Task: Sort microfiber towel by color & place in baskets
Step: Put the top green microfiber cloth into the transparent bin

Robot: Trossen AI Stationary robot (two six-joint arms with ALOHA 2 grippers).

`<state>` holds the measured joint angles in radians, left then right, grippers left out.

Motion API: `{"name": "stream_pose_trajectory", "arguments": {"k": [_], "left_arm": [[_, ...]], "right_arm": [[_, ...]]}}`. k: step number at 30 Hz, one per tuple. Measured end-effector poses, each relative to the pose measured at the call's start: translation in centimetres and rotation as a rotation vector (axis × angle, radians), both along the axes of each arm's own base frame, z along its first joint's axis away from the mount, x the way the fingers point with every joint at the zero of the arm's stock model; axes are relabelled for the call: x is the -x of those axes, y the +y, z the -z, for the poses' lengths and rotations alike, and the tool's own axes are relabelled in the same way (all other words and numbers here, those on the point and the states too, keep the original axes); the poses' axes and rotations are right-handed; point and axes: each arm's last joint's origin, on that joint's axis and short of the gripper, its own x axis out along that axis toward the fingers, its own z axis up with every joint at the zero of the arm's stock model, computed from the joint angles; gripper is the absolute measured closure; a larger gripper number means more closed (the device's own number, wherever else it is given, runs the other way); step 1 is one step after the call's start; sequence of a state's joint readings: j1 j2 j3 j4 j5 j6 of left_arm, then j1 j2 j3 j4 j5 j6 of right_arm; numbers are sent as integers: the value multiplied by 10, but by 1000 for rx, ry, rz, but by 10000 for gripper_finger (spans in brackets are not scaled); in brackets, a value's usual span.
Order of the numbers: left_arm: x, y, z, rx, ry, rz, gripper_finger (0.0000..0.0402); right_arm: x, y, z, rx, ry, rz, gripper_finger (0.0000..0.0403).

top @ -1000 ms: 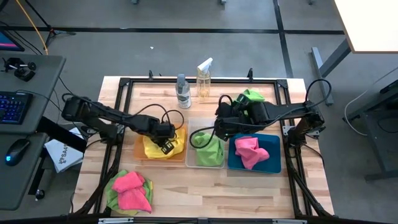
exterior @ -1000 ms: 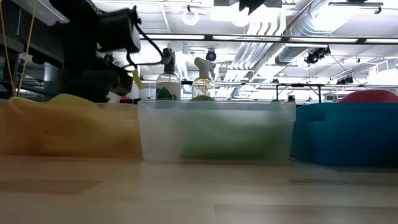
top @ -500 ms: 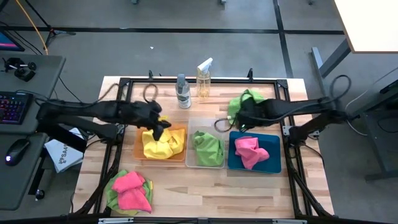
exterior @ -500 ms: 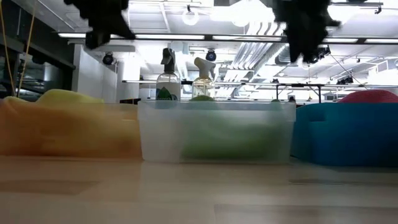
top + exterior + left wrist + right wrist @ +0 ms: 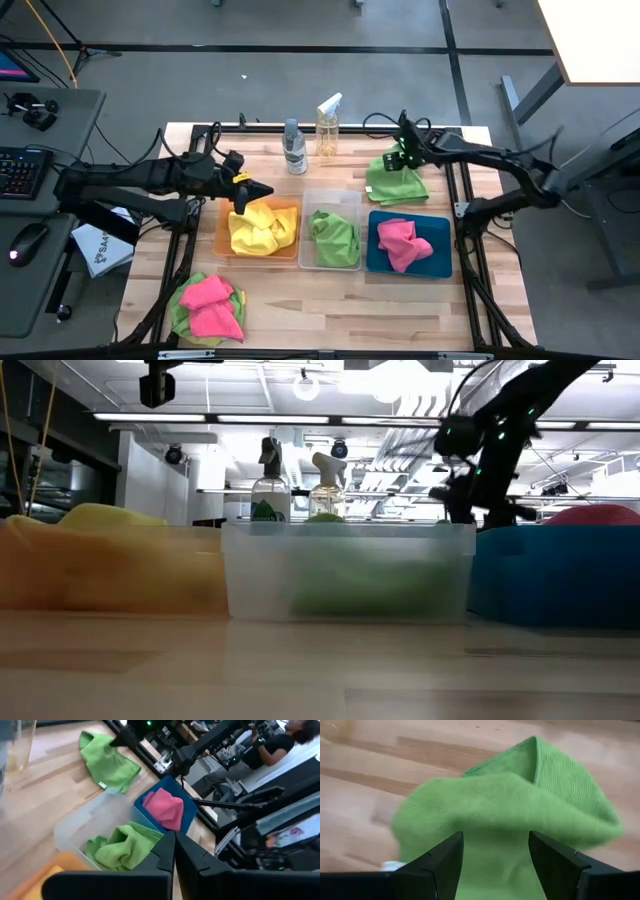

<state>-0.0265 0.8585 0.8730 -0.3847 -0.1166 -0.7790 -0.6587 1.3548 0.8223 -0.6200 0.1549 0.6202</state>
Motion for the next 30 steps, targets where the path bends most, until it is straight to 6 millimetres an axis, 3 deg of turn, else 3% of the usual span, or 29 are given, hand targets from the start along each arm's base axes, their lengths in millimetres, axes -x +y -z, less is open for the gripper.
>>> {"name": "stream_pose_trajectory", "arguments": {"k": [7,14,16,18,21,25,30], "left_arm": [[0,0,0,55,-3,-18,401],[0,0,0,79,-6,-28,401],[0,0,0,79,-6,-28,401],[0,-1,0,83,-4,-15,401],[0,-2,1,92,2,38,401],[0,-4,1,58,6,109,401],[0,-3,1,-20,9,146,401]], "right_arm": [[-16,-19,32,-67,129,-126,182],[-22,-18,69,-198,207,-173,189],[-24,-12,71,-186,232,-198,214],[-26,-5,70,-172,257,-237,267],[-25,9,63,-157,313,-293,372],[-19,23,41,-136,298,-296,381],[-23,43,-36,55,3,-292,395]]}}
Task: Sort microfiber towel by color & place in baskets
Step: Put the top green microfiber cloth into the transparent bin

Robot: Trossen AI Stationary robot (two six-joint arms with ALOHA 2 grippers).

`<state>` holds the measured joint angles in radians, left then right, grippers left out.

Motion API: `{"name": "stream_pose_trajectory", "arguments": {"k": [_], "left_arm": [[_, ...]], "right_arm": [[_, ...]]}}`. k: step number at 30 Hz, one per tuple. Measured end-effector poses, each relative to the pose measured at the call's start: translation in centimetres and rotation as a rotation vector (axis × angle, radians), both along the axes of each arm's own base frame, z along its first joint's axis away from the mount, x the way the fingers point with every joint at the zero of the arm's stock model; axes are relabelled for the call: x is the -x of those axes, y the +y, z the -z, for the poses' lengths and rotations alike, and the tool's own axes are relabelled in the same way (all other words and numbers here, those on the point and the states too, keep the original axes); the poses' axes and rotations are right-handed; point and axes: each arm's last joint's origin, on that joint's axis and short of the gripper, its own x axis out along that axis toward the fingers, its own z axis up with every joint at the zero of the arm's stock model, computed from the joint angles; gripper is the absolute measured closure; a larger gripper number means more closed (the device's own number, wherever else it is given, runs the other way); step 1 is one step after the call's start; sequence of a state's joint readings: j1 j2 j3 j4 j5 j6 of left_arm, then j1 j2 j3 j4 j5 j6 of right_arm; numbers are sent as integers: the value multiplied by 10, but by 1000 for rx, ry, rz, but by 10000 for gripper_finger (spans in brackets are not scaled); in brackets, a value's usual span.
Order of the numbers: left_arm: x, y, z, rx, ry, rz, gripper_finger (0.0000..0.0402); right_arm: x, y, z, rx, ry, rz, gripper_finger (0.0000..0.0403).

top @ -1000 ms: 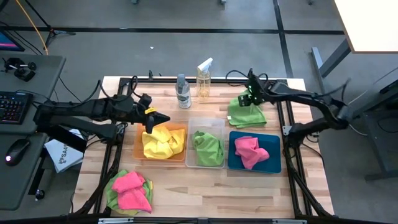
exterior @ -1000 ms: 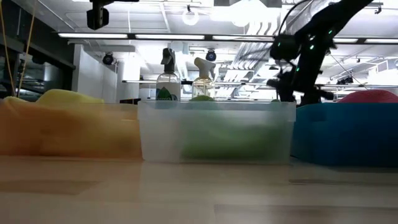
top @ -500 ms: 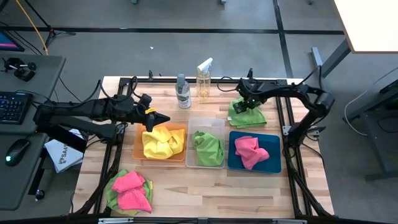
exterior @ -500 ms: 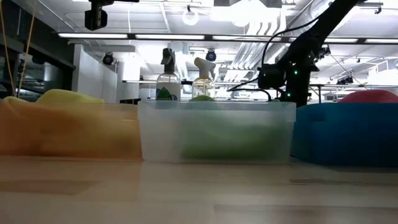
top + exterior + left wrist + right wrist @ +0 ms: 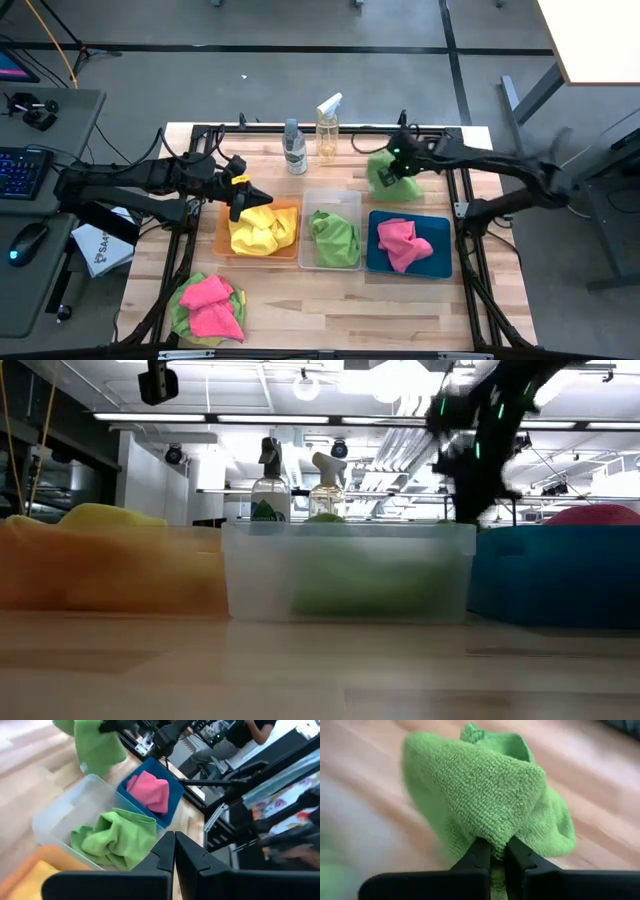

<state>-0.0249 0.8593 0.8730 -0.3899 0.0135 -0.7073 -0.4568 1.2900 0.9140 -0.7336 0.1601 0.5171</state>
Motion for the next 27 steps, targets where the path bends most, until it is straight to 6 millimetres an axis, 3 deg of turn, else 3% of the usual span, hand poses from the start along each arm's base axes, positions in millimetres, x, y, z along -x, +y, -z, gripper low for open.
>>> {"name": "stream_pose_trajectory", "arguments": {"k": [5,10,16,21,24,27], "left_arm": [[0,5,0,-98,-1,-20,401],[-1,12,-2,-201,-14,-95,401],[-3,17,-13,-307,-125,-110,401],[-3,19,-20,-379,-177,-110,401],[-1,19,-20,-378,-179,-107,401],[0,19,-21,-374,-185,-94,401]], "right_arm": [[-1,41,-73,99,-444,-70,398],[-17,92,-93,73,-688,-116,400],[-64,143,-64,123,-741,-82,401],[-105,168,-24,122,-766,-80,402],[-113,176,3,59,-676,-60,402],[-107,182,28,9,-516,-22,402]]}}
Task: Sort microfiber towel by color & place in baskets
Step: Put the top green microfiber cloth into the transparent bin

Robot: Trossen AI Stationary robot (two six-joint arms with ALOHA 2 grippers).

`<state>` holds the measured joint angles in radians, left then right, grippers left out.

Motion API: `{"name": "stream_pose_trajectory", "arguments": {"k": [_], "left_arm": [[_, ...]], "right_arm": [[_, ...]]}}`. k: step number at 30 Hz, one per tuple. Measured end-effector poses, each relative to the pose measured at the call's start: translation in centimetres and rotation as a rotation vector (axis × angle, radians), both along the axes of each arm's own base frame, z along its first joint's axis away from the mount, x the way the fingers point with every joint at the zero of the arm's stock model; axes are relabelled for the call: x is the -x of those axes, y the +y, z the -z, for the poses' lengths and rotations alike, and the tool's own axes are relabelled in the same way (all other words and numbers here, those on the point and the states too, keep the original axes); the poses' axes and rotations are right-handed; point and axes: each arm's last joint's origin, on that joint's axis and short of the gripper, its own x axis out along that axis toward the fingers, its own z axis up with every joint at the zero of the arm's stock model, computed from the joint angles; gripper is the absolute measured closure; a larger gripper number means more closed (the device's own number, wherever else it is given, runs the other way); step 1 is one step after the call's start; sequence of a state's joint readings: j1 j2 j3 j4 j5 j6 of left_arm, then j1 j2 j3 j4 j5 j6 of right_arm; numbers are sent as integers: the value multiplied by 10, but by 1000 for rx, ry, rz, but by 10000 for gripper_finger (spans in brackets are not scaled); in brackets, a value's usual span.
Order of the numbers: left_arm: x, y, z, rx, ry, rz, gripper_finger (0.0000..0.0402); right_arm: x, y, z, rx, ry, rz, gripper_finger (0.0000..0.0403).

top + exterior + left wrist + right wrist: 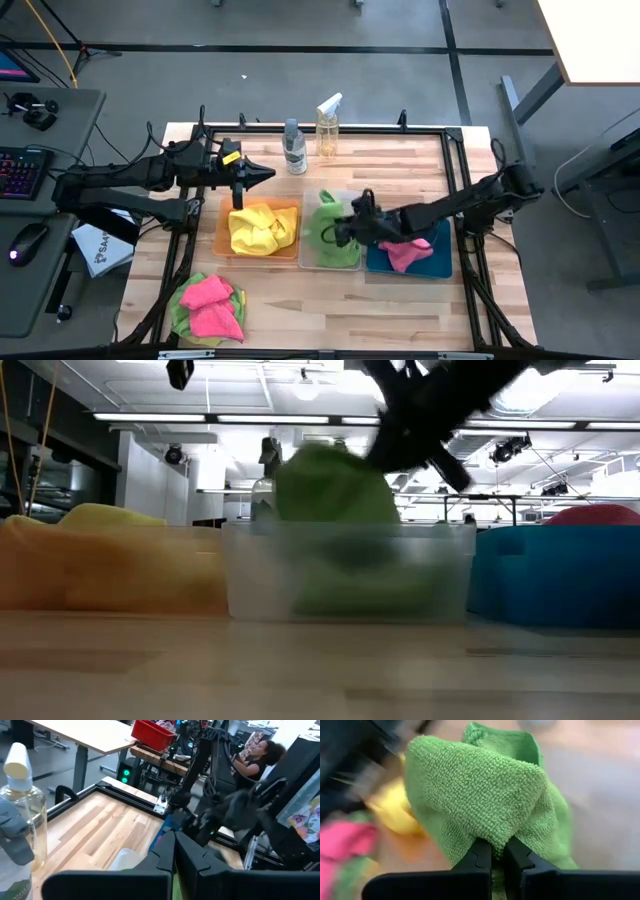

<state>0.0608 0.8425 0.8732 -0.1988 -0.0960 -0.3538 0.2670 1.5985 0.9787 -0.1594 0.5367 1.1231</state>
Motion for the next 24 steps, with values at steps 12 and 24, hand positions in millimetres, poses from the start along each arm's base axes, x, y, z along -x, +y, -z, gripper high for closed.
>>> {"name": "stream_pose_trajectory", "arguments": {"k": [12,24], "left_arm": [[1,0,-1,2,-5,5,401],[1,-1,1,47,1,7,370]], "right_arm": [[-3,-4,8,-107,115,-221,351],[-8,-12,-53,150,390,-480,143]]}}
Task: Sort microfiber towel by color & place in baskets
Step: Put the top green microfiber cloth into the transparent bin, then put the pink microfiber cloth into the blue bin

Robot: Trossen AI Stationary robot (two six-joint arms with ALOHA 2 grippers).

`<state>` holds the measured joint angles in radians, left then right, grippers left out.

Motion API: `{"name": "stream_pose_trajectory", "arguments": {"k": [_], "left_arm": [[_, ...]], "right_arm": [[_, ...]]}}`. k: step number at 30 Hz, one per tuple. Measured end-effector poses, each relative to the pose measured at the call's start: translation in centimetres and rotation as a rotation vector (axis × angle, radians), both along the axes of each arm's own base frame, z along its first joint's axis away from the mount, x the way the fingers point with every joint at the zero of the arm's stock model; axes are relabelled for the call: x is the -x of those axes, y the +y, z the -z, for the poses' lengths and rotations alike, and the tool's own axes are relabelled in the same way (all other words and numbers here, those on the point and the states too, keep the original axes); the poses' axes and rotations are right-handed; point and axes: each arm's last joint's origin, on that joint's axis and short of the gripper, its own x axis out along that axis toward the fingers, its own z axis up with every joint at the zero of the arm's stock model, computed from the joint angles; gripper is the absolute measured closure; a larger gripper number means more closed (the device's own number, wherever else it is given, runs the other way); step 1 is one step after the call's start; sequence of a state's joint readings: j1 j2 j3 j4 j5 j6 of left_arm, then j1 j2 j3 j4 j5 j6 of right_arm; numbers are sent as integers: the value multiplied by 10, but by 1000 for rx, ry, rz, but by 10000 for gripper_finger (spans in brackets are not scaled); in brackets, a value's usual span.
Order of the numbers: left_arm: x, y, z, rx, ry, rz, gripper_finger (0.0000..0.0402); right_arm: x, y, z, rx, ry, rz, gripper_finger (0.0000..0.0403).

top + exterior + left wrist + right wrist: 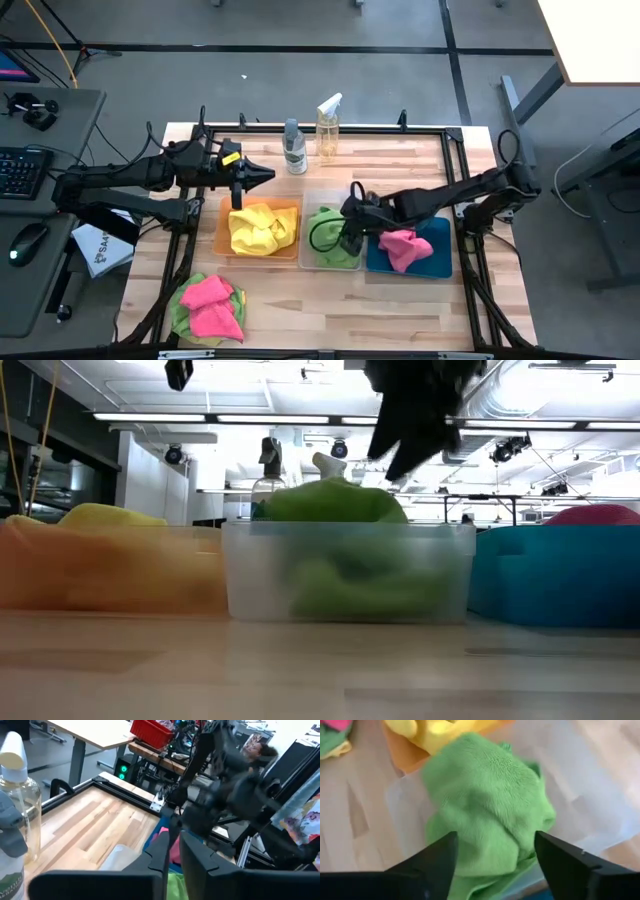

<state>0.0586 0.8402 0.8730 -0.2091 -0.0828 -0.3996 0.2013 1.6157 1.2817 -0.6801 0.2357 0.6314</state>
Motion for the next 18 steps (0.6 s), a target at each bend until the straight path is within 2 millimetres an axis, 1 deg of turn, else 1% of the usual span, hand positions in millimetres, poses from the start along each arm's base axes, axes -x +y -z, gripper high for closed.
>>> {"name": "stream_pose_trajectory", "arguments": {"k": [3,6,8,10,12,13,15,18], "left_arm": [[0,-1,1,15,11,16,348],[0,-2,1,49,7,56,321],[0,-4,1,98,4,111,301],[1,-10,-1,170,12,201,279],[2,-22,-2,250,66,308,258],[3,-29,0,297,121,355,248],[6,-48,10,385,271,445,232],[12,-81,26,467,497,548,216]], "right_arm": [[-3,-1,-23,28,-6,-73,114],[-8,1,-42,52,-70,-139,106],[-12,1,-49,64,-123,-157,105],[-13,0,-50,89,-142,-137,105],[-13,-3,-49,128,-134,-103,105],[-12,-5,-49,146,-122,-89,105],[-10,-10,-47,171,-93,-65,105],[-9,-18,-45,179,-58,-42,105]]}}
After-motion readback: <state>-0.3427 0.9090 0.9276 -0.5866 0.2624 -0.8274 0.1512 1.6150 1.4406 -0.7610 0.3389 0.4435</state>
